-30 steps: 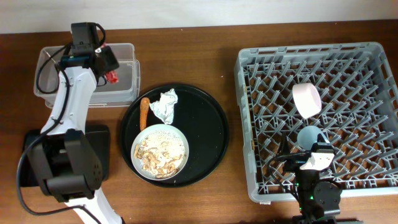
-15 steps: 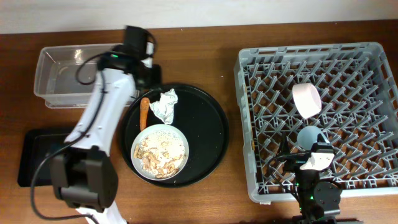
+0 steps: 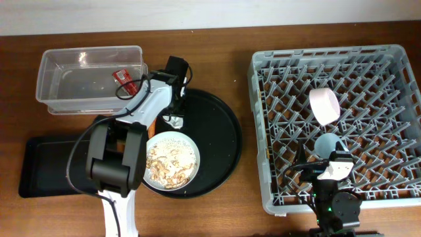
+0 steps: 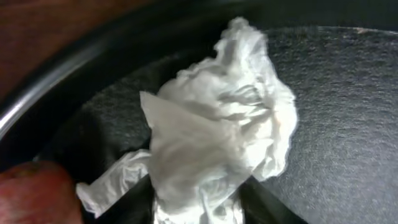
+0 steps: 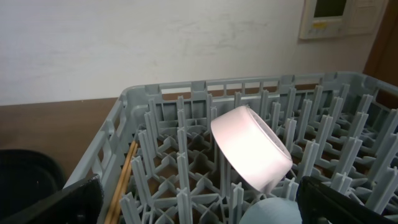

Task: Sort waste into correct bins and load items into the dishwasher rack
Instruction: 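Grasp the crumpled foil with the left gripper, then drop the crumpled foil into the clear bin, then grasp the orange carrot on the platter with the left gripper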

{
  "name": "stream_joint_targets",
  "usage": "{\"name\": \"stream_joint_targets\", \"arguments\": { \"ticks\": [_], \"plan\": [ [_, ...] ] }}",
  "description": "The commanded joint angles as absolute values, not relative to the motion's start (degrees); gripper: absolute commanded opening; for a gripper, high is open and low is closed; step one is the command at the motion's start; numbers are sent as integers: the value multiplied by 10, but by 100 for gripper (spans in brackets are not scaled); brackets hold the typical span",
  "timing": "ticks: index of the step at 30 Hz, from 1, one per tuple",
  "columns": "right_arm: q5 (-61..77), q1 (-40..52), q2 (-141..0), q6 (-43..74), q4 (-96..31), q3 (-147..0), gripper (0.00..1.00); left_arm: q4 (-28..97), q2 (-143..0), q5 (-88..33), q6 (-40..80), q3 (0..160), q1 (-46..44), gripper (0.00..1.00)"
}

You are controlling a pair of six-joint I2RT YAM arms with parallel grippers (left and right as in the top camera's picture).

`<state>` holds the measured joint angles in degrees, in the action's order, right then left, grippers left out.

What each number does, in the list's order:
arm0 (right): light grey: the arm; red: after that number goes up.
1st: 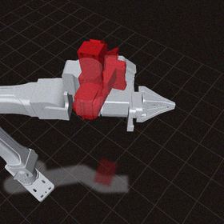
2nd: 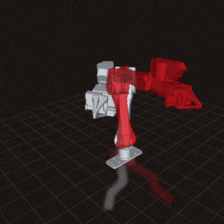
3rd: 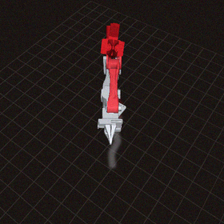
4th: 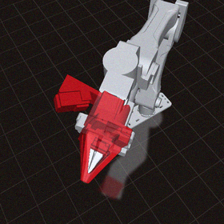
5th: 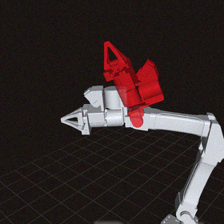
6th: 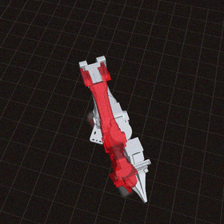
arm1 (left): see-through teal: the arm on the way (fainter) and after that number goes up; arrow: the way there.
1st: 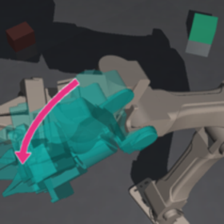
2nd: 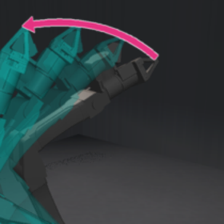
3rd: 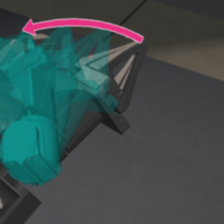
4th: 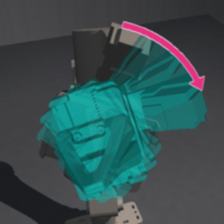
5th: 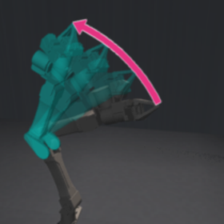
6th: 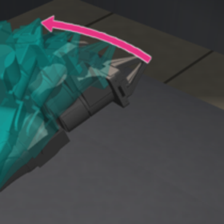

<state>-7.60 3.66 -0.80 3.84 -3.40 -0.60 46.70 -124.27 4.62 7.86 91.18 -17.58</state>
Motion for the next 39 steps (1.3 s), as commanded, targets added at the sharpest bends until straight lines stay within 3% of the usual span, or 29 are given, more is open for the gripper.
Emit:
{"name": "stream_joint_targets", "arguments": {
  "ticks": [1,8,12,18,19,22,27,30,33,39],
  "plan": [
    [-75,34,-4,36,-39,-3,98,495,-1242,53,72,933,-175,4],
    [-75,34,-4,36,-39,-3,98,584,-1155,52,83,1047,-142,0],
    [-75,34,-4,36,-39,-3,98,548,-1129,141,115,1056,-84,0],
    [-75,34,-4,36,-39,-3,98,464,-1162,113,115,1050,-4,1],
    [-75,34,-4,36,-39,-3,98,455,-1167,108,114,1050,0,6],
    [-75,34,-4,36,-39,-3,98,446,-1166,76,104,1053,6,45],
    [-75,34,-4,36,-39,-3,98,506,-1122,67,93,1080,-10,64],
    [-75,34,-4,36,-39,-3,98,576,-1087,67,93,1082,-33,72],
    [-75,34,-4,36,-39,-3,98,661,-1072,64,96,1082,-55,63],
    [-75,34,-4,36,-39,-3,98,715,-1075,56,103,1005,-97,63]
  ]
}}
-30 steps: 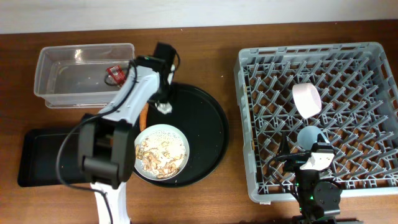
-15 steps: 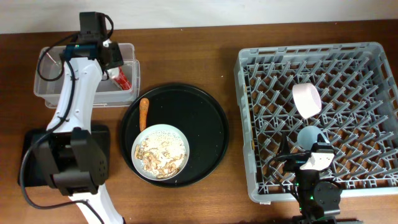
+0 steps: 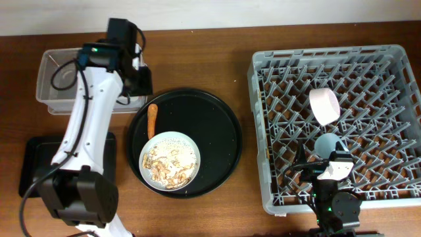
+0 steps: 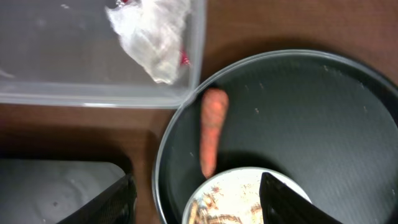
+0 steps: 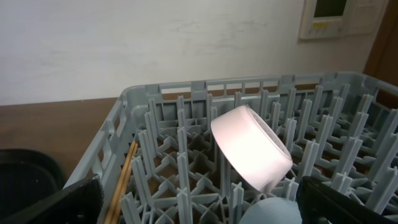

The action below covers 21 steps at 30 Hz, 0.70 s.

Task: Sort waste into correct bins and load items into the dishwasher rack
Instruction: 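Grasp the orange carrot on the platter with the left gripper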

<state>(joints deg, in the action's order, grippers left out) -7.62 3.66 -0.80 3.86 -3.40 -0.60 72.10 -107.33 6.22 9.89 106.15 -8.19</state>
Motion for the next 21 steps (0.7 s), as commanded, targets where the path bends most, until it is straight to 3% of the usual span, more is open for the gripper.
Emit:
{"name": "stream_joint_targets", "arguments": {
  "ticks": [1,11,21],
  "plan": [
    [-75,34,-4,36,-39,-3,98,701,-1075,55,113,978,-102,62],
    [-75,34,-4,36,-39,-3,98,455,-1079,86,119,747,-107,54],
    [-75,34,-4,36,-39,-3,98,299,-1079,88,93,649,-107,49]
  ]
}}
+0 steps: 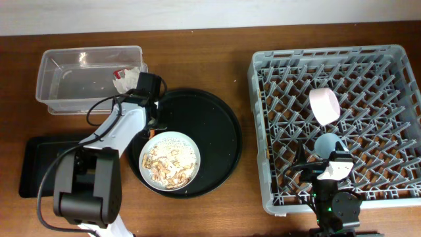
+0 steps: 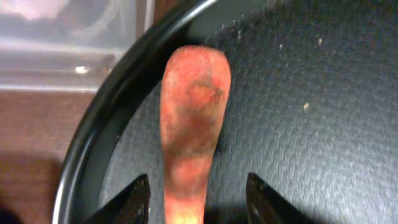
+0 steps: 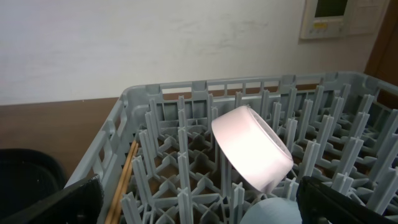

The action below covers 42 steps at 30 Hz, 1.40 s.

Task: Sort waste into correct bins and load items into the dishwasher rack
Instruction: 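Grasp the orange carrot on the platter with the left gripper, then place the carrot onto the black tray and release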

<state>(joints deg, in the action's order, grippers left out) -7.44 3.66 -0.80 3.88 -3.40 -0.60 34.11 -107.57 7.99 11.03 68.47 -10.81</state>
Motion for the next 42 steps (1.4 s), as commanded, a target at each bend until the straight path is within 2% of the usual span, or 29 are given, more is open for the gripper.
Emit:
{"name": "stream_joint_targets", "arguments": {
  "ticks": [1,6,7,9,11,13,24,26,30,36,42],
  "plan": [
    [-75,34,-4,36,-39,-3,98,286,-1079,88,93,642,-107,49],
    [-75,34,-4,36,-39,-3,98,264,-1080,88,93,627,-107,45],
    [-75,34,-4,36,-39,-3,98,263,-1080,83,93,627,-107,33],
    [-75,34,-4,36,-39,-3,98,262,-1080,63,93,628,-107,23],
    [-75,34,-4,36,-39,-3,98,267,-1078,53,93,635,-107,14],
    [-75,34,-4,36,-39,-3,98,279,-1072,53,93,648,-107,11],
    [-75,34,-4,36,-39,-3,98,376,-918,86,94,741,-107,8],
    [-75,34,-4,36,-39,-3,98,427,-882,91,123,741,-106,4],
    [-75,34,-4,36,-39,-3,98,547,-829,91,208,741,-83,4],
    [-75,34,-4,36,-39,-3,98,726,-797,140,371,738,34,4],
    [-75,34,-4,36,-39,-3,98,679,-797,70,432,648,165,1]
  ]
}}
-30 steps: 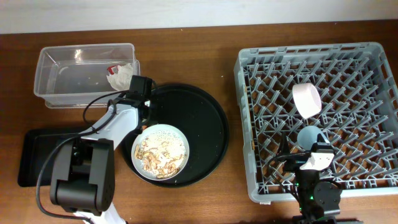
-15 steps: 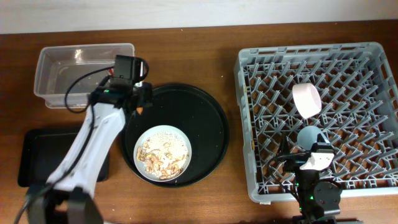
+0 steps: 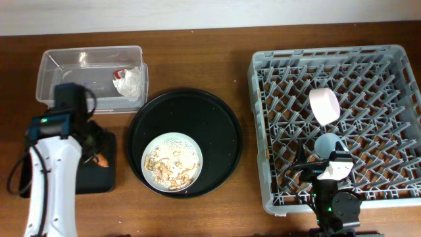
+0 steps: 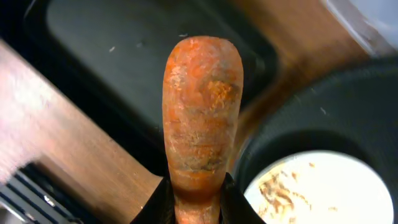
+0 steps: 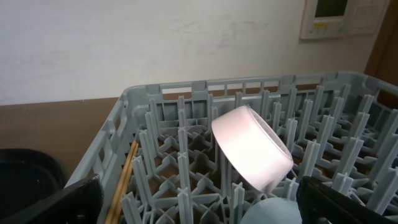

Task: Sort waste into correct bins and load items into the dishwasher rack
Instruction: 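Place the carrot onto the black tray and release, then grasp the rim of the rice plate with the left gripper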

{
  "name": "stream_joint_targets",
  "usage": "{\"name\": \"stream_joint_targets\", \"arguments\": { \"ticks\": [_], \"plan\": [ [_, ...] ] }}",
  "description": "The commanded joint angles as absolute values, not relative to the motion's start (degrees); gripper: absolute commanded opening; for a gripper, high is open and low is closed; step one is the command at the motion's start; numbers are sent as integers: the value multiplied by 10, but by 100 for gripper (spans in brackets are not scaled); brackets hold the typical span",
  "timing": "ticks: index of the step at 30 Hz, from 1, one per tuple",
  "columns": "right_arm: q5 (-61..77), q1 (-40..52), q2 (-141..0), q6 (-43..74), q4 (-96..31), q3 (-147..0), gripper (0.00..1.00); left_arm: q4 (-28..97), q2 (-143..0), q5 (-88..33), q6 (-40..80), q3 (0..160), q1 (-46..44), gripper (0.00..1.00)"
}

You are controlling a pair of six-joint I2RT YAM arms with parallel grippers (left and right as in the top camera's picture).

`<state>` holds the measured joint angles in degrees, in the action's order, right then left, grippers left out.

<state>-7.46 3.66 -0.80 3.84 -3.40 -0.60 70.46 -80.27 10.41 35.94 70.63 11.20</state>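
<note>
My left gripper (image 4: 196, 200) is shut on an orange carrot (image 4: 200, 112). It holds the carrot above the right edge of the black rectangular bin (image 4: 124, 56). In the overhead view the carrot (image 3: 102, 160) shows beside the left gripper (image 3: 97, 157). A crumpled white tissue (image 3: 129, 81) lies in the clear bin (image 3: 66, 99). The white bowl of food scraps (image 3: 172, 161) sits on the round black tray (image 3: 210, 118). My right gripper (image 5: 199, 211) stands open, holding nothing, low at the front of the grey dishwasher rack (image 3: 395, 184).
In the rack are a pink cup (image 5: 252, 149), a blue-grey cup (image 5: 273, 213) and wooden chopsticks (image 5: 123, 177). A red wrapper (image 3: 120, 73) lies in the clear bin beside the tissue. The table's back edge meets a white wall.
My left gripper stood open around the carrot on the round tray. It is now shut on the carrot and has moved left and nearer, to over the black bin. The right arm is unchanged.
My left gripper first held the tissue on the round tray. Then it was open above the clear bin with the tissue lying inside. After that it stood open around the carrot on the tray, and now it holds the carrot over the black bin.
</note>
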Motion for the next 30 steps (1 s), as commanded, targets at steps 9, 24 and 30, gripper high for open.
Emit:
{"name": "stream_joint_targets", "arguments": {
  "ticks": [9,24,30],
  "plan": [
    [-75,34,-4,36,-39,-3,98,558,-797,5,443,522,240,49],
    [-75,34,-4,36,-39,-3,98,465,-801,-142,98,617,-44,57],
    [-75,34,-4,36,-39,-3,98,476,-834,-59,72,616,-229,51]
  ]
}}
